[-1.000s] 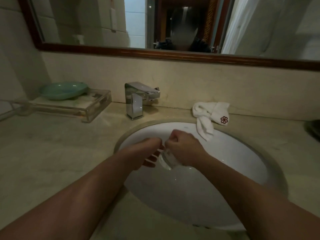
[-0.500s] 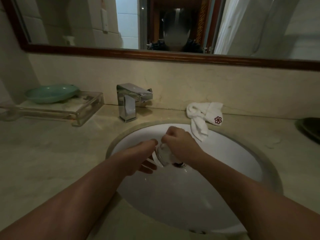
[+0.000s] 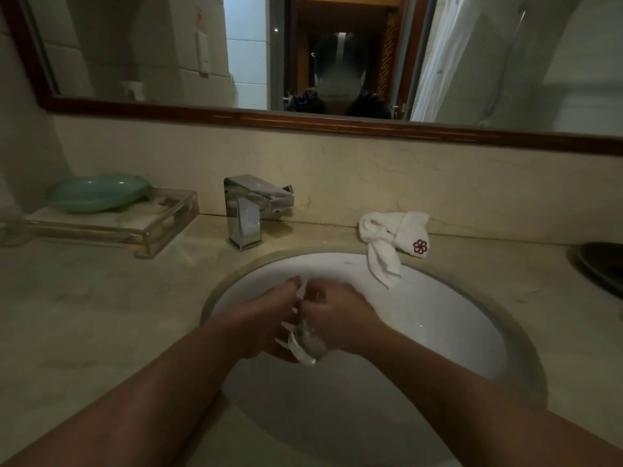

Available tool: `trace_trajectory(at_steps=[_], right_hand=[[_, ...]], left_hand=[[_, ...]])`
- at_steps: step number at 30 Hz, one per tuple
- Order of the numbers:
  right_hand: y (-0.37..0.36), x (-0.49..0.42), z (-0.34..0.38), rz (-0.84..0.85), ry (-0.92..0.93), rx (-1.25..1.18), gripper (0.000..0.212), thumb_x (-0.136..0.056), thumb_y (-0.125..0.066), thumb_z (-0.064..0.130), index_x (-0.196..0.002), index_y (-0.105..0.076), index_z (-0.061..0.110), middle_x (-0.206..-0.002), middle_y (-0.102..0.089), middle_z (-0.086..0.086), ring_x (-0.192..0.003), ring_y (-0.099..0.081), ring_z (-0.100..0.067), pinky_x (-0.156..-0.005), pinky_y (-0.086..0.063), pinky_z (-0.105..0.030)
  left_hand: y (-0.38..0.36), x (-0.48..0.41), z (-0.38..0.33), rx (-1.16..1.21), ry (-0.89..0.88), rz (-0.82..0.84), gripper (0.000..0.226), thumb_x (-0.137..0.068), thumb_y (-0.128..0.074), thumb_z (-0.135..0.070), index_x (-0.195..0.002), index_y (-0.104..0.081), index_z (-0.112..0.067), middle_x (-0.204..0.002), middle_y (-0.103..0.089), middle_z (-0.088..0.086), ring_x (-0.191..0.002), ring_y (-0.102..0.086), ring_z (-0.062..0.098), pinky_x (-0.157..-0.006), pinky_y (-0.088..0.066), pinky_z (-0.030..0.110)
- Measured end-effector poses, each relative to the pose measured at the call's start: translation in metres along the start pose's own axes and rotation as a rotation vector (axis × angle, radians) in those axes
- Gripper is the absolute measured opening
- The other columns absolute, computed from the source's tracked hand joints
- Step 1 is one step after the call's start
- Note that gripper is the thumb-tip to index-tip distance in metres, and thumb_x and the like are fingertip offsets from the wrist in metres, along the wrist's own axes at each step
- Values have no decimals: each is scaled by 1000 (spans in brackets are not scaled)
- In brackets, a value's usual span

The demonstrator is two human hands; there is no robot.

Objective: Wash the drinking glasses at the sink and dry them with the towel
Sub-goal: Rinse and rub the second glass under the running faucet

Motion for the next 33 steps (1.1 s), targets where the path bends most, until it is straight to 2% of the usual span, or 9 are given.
trace_trajectory(at_steps=[4,7,10,14,18,20,26,29,33], right_hand=[[10,-5,-5,-122,-15,-110,14,-87,-54,39,-82,-61,29,-78,-66,3,-77,-66,-18,-75,-61,-45],[7,-4,-3,-22,-25,-44,14,-88,-56,37,-81,-64,29,-78,-67,6,-75,-64,-13,-70,-56,-35],[11,-5,-6,-121,-21,-150,13,-90,-56,32,-82,-63,25,-78,-66,0,-75,-65,-19,-71,-58,-42],[3,-2,-3,-18,-31,-146,13,-89,-57,31,-81,-64,24,-76,-68,0,-72,-67,-17,-67,-59,-34],[9,-8,-5,-102,-43,-257,17,-83,-54,35,-80,-63,21,-80,-68,-5,-81,-68,-25,-77,-61,-48],[9,-5,-6,-48,-61,-248,16,-84,-56,33,-78,-64,21,-81,-68,-5,-82,-67,-26,-76,-60,-47],[13,-5,-8,-45,-95,-387,14,-86,-57,26,-82,-68,18,-87,-67,-11,-83,-66,-29,-67,-59,-44],[16,-8,-14,-114,-133,-515,14,-84,-57,21,-75,-68,20,-85,-67,-13,-87,-67,-35,-75,-59,-51],[8,-5,-18,7,-141,-498,11,-79,-60,28,-76,-69,22,-87,-66,-13,-75,-66,-34,-56,-49,-37]], left_hand=[[1,1,-1,4,13,16,68,-105,-28,-64,-120,-67,-11,-115,-72,23,-104,-71,41,-82,-62,51],[0,3,-2,20,2,12,66,-105,-28,-63,-118,-66,-10,-115,-72,21,-104,-71,39,-87,-61,52],[5,-2,-1,-9,5,-14,70,-104,-29,-66,-122,-65,-9,-112,-73,22,-104,-72,39,-86,-62,53],[0,-1,1,13,22,46,71,-103,-29,-67,-128,-65,-10,-116,-74,21,-106,-72,39,-86,-62,53],[3,-2,0,33,23,17,73,-103,-30,-68,-129,-63,-8,-115,-73,24,-103,-72,40,-83,-62,52],[2,0,-1,44,29,23,69,-104,-31,-65,-127,-62,-8,-117,-72,23,-105,-71,40,-91,-59,55],[-2,6,-2,-5,16,71,73,-105,-25,-67,-124,-63,-8,-114,-73,25,-97,-76,39,-87,-62,49],[-4,5,-3,-1,9,108,80,-104,-20,-69,-128,-65,-8,-113,-74,24,-95,-76,42,-76,-62,42],[-7,6,-3,-32,-21,110,76,-104,-26,-67,-119,-70,-7,-96,-76,17,-83,-74,31,-71,-60,36]])
Point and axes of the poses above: each hand's wrist, its own x-axis away from the middle knuckle, its own y-axis out of the back of the hand, z = x × y, the point moved 4 cm from there along -x, towards the middle knuckle
